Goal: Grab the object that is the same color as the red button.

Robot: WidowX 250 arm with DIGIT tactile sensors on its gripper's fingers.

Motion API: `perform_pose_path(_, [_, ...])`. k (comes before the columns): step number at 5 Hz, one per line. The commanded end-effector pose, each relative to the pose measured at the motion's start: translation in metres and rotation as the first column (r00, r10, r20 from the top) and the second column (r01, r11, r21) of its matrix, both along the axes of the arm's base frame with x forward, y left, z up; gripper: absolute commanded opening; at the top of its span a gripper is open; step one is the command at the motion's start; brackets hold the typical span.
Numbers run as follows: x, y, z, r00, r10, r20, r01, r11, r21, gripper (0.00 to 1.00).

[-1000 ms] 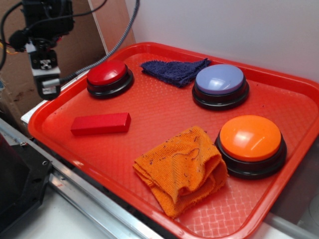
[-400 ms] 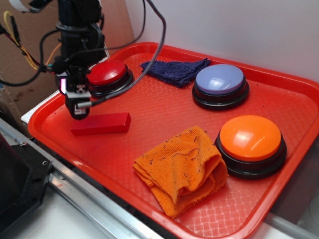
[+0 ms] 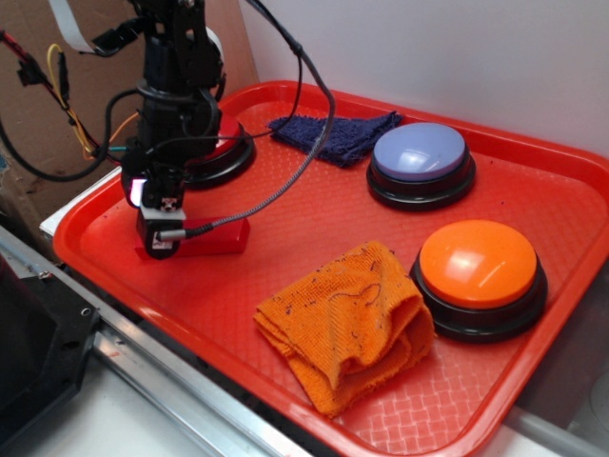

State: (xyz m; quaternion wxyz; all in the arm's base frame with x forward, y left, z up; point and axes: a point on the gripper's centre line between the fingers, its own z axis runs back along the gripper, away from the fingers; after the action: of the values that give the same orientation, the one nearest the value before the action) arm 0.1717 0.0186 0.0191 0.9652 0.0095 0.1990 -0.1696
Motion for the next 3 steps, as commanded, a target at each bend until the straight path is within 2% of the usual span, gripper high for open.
perform_pose_path(1, [0.0017, -0.0032, -0.0097, 0.999, -0.028, 0.026, 0.028, 0.999, 0.021, 1.00])
perform_pose_path(2, [-0.0012, -0.0044, -0.0129, 0.999, -0.038, 0.017, 0.037, 0.997, 0.068, 1.00])
perform_pose_path(3, [-0.0020, -0.0024, -0.0173, 1.000, -0.016, 0.002, 0.016, 0.993, 0.116, 0.92])
